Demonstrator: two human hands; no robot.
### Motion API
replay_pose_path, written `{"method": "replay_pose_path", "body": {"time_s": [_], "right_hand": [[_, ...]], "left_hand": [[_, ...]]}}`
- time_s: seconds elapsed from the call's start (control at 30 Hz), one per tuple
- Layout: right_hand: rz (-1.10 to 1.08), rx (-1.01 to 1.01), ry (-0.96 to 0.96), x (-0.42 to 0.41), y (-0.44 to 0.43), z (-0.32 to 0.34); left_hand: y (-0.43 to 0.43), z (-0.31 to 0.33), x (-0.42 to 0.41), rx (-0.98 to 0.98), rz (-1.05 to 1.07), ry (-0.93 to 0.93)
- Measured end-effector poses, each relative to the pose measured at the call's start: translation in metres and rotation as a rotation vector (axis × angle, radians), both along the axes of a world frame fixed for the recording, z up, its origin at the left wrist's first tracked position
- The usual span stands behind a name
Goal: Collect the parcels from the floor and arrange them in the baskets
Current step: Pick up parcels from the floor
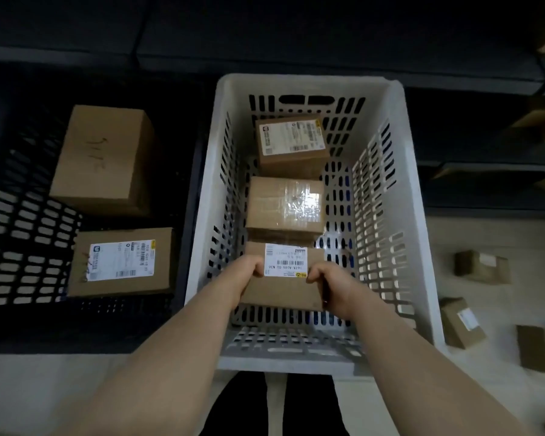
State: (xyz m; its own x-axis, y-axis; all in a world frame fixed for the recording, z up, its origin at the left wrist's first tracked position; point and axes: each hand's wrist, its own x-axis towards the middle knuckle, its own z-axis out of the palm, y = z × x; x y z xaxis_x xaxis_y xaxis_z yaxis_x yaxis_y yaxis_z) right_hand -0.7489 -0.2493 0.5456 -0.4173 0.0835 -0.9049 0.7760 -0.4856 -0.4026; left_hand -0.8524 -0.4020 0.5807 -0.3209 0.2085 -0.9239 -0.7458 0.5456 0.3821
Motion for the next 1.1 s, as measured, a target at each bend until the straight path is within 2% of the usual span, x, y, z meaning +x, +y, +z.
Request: {"method": "replay_pose_path", "body": {"time_s": [0.17,0.4,0.53,0.63,0.87,1.1], "right_hand": [[0.01,0.072,0.015,0.002,-0.005,0.013],[-0.091,0.323,-0.013,0.007,-0.004,0.065],[-0.234,0.489,0.108,0.022,0.007,0.104],[-0.347,0.54,0.191,0.035,0.017,0.129],[-0.637,0.609,0.205,0.113,0.059,0.183],[-0.876,0.653,0.177,0.255,0.115,0.205]], "left_hand": [[-0.002,0.005,0.001,-0.045,0.0,0.085],[0.007,0.048,0.001,-0.027,-0.031,0.471],[0.029,0.086,0.01,0.036,-0.118,0.627],[0.049,0.112,0.02,0.089,-0.08,0.695],[0.12,0.158,0.086,0.267,-0.163,0.788],[0.208,0.182,0.21,0.443,-0.318,0.666]]}}
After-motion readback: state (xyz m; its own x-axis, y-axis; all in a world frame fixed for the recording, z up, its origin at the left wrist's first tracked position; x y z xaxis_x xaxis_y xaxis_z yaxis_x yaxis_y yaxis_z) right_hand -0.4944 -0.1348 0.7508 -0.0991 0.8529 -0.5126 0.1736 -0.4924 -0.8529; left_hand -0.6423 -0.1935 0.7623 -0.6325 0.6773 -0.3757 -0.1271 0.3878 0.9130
